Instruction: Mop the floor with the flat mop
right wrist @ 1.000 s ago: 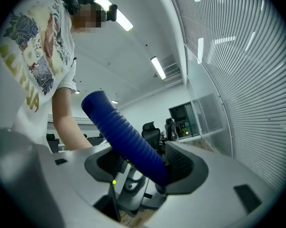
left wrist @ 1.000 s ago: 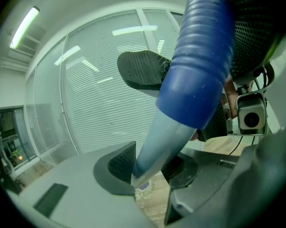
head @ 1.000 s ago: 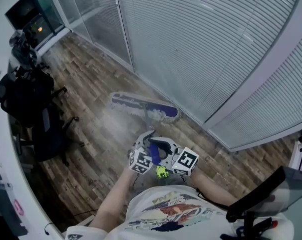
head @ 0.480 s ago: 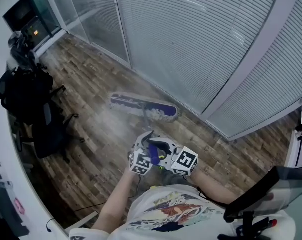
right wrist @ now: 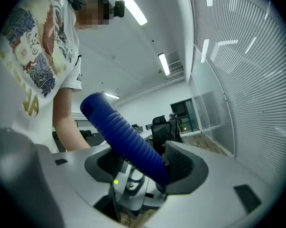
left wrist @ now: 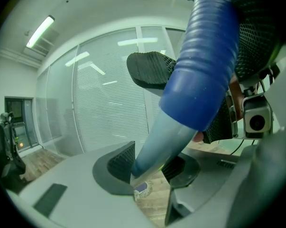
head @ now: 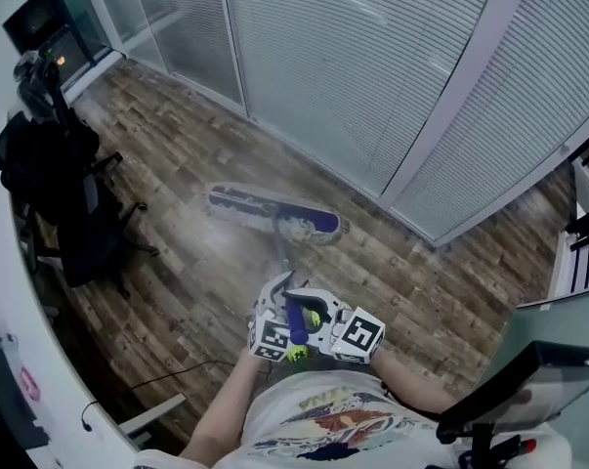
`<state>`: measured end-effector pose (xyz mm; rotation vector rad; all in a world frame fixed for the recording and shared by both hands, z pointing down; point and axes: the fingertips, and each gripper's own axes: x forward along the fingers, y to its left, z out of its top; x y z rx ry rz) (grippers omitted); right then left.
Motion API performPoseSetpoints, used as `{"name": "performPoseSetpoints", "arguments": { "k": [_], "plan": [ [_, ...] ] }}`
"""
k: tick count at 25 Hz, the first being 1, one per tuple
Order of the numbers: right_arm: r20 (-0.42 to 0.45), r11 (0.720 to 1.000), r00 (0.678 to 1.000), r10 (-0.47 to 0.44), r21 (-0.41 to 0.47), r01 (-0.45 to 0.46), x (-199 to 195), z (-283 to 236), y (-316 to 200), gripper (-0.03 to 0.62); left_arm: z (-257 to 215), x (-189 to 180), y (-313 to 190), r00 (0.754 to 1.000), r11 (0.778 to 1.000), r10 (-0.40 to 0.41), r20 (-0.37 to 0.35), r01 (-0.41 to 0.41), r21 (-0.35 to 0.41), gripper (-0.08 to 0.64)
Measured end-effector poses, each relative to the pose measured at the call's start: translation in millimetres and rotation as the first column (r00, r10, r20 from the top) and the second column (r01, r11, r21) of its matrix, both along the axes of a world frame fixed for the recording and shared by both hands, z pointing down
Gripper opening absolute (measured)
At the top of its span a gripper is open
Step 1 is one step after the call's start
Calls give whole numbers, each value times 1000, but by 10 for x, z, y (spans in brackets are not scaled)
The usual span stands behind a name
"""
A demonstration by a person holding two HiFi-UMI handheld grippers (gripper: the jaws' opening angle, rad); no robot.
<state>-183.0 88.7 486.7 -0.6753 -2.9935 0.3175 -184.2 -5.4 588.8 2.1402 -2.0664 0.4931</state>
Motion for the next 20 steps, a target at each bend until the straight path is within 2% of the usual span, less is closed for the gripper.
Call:
{"name": "performPoseSetpoints", "arguments": {
  "k": [10,15,17,20],
  "plan": [
    [2,999,999,-40,-27,40,1177,-36,621,258,-1,1137,651,999,999,-38,4,38,-20,117],
    [0,997,998,-64,-32,64,2051,14,868,258,16,1973,911,998,998,-59,27,60,-28,117],
    [16,996,996,-92,-2,92,2369,30,980,258,40,2274,1015,996,996,-81,32,82,-19,117],
    [13,993,993,-119,10,119,2757,47,1192,258,59,2651,1233,993,993,-119,10,119,-9,117]
  ]
}}
